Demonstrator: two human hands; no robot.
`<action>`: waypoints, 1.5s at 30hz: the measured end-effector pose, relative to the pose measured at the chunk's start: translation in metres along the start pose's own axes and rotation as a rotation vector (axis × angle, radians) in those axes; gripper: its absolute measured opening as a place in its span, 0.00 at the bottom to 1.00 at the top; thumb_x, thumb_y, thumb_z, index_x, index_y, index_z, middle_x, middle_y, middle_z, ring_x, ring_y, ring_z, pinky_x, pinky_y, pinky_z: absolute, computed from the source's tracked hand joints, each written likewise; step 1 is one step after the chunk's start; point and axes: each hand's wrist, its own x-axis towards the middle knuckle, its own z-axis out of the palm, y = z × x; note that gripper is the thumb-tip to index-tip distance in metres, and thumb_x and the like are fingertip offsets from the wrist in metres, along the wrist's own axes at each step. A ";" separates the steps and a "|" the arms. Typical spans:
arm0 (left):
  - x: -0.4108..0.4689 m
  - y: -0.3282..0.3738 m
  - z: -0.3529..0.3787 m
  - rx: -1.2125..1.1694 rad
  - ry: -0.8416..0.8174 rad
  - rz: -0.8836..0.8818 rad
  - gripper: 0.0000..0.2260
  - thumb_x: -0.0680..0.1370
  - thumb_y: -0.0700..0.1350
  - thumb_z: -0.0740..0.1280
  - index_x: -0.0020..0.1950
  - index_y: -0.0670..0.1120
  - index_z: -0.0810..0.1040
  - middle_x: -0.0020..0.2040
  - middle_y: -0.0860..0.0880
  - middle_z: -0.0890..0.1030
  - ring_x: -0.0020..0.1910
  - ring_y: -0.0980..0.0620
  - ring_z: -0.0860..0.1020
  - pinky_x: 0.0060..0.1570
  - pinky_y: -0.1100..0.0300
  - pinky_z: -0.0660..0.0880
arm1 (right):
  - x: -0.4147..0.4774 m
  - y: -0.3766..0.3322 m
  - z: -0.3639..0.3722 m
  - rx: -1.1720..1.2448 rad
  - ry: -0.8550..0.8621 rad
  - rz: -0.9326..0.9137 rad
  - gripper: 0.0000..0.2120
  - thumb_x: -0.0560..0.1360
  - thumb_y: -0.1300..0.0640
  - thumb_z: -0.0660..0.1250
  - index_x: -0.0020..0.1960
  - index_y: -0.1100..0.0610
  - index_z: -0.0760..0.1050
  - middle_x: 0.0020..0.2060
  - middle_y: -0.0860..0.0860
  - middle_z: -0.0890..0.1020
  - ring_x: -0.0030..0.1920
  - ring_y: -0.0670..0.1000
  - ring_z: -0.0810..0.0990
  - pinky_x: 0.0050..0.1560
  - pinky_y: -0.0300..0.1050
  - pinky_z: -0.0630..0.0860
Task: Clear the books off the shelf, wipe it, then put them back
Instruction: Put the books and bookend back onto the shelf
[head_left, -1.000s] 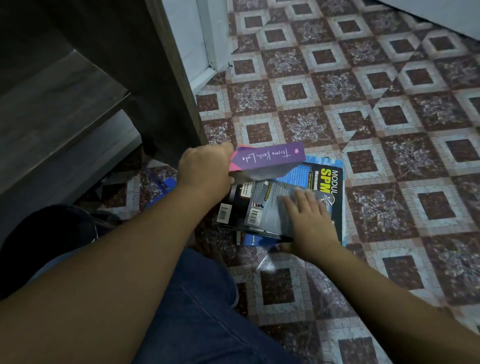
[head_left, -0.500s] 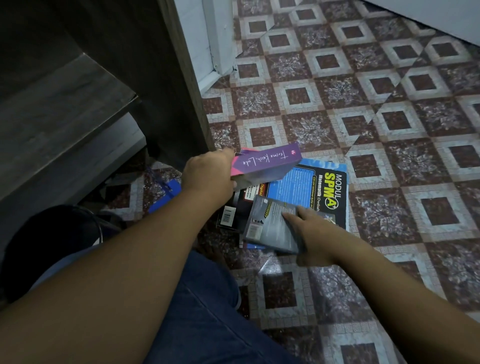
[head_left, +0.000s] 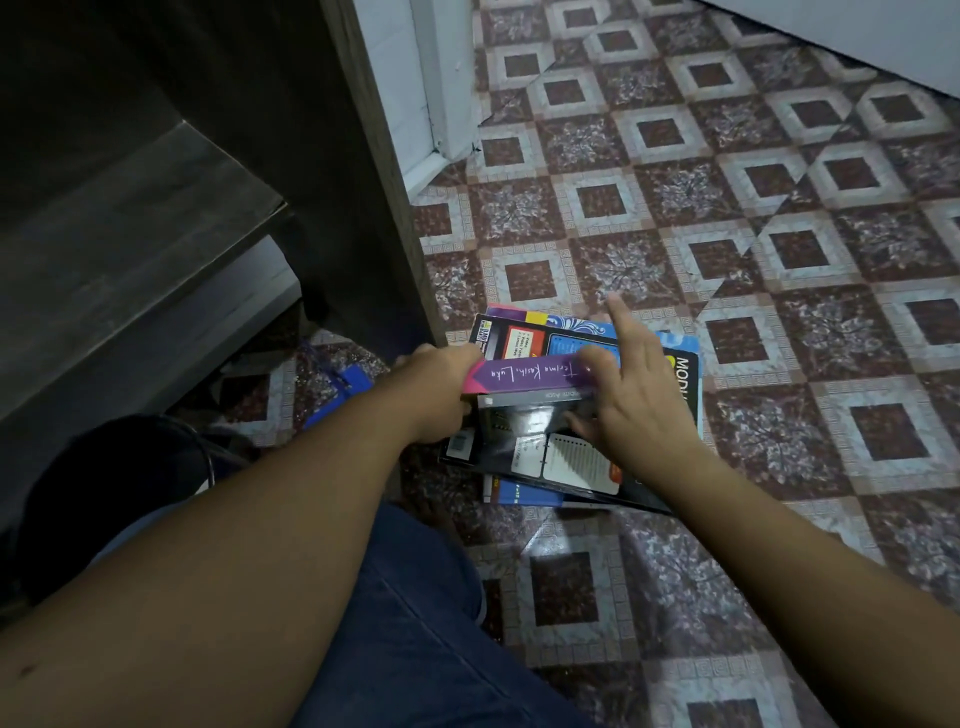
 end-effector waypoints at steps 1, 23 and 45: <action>0.000 0.001 -0.001 -0.015 -0.032 -0.002 0.19 0.72 0.43 0.66 0.55 0.64 0.67 0.57 0.46 0.69 0.56 0.41 0.71 0.57 0.42 0.73 | 0.005 -0.003 -0.001 -0.042 -0.092 0.029 0.40 0.64 0.43 0.77 0.66 0.56 0.61 0.74 0.64 0.58 0.70 0.68 0.63 0.62 0.68 0.68; -0.025 0.019 -0.016 0.096 0.090 0.094 0.22 0.74 0.48 0.72 0.64 0.52 0.67 0.59 0.51 0.72 0.61 0.47 0.65 0.58 0.51 0.69 | 0.039 -0.053 -0.045 0.000 -0.427 0.126 0.24 0.68 0.39 0.72 0.53 0.51 0.66 0.49 0.50 0.78 0.48 0.54 0.78 0.39 0.45 0.69; -0.100 -0.215 -0.132 0.257 1.126 -0.274 0.26 0.69 0.41 0.74 0.66 0.47 0.73 0.63 0.44 0.71 0.62 0.41 0.67 0.55 0.44 0.71 | 0.250 -0.276 -0.034 0.063 0.057 -0.579 0.29 0.73 0.51 0.70 0.71 0.53 0.66 0.70 0.53 0.71 0.72 0.56 0.64 0.73 0.55 0.55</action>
